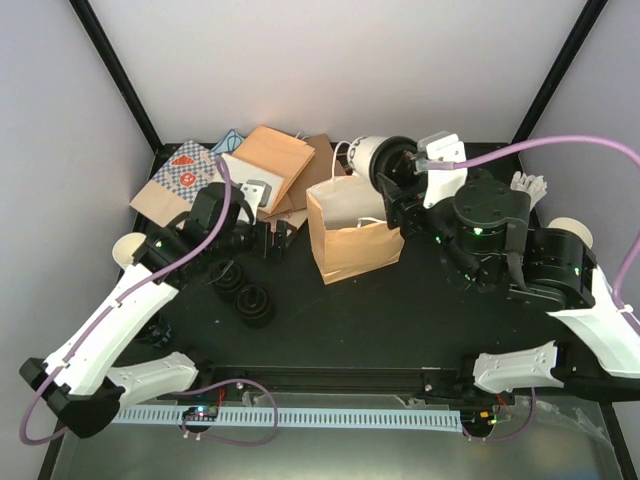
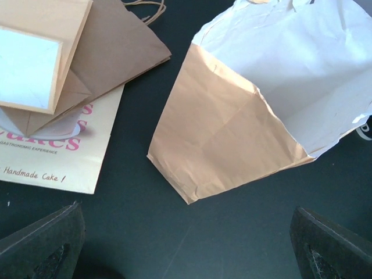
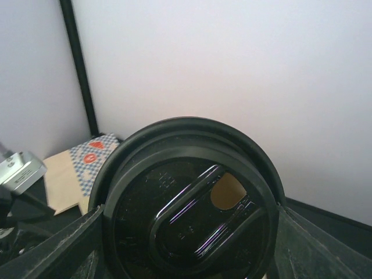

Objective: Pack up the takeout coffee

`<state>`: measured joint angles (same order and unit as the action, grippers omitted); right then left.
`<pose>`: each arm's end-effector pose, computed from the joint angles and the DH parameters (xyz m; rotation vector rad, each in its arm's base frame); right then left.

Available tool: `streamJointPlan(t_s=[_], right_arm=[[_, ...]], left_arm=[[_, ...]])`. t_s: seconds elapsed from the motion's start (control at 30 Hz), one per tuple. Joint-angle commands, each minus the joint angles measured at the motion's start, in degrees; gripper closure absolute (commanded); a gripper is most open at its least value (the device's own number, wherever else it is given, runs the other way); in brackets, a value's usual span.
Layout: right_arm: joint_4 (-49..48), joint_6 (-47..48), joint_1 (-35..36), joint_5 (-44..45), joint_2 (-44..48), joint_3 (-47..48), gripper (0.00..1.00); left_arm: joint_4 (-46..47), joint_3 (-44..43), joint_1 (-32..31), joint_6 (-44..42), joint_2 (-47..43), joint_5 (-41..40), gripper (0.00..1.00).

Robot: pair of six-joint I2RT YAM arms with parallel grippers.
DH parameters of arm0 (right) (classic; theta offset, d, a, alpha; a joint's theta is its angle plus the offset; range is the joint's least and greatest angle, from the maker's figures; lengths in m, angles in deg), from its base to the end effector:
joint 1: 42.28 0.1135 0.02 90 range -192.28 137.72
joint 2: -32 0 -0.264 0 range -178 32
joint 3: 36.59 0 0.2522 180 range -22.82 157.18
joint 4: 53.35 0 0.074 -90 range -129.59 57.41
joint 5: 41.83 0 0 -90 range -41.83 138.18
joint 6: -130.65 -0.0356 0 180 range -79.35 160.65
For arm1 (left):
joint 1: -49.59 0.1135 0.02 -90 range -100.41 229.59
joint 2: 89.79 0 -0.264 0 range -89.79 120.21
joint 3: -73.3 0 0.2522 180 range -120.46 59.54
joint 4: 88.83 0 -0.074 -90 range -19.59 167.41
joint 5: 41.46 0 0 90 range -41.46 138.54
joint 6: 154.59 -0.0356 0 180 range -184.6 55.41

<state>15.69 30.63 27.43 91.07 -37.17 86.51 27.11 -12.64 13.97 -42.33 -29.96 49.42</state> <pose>0.0821 0.1522 0.5380 -0.4021 1.7279 0.3216 0.1624 -0.1170 0.3853 0.2754 2.2773 -0.5574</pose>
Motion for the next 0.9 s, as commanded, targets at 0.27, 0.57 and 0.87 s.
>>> streamJointPlan(t_s=[0.27, 0.57, 0.87], right_arm=[[-0.83, 4.68, -0.23, 12.28, 0.16, -2.77, 0.32], [-2.80, 2.64, -5.98, 6.78, 2.25, -12.45, 0.35], [1.49, -0.56, -11.84, -2.58, -0.72, -13.60, 0.35]], left_arm=[[1.41, -15.00, 0.38, -9.45, 15.97, 0.54, 0.01], [5.30, -20.95, 0.72, -20.28, 24.62, -0.29, 0.01], [6.83, -23.47, 2.15, -21.06, 27.90, 3.26, 0.03]])
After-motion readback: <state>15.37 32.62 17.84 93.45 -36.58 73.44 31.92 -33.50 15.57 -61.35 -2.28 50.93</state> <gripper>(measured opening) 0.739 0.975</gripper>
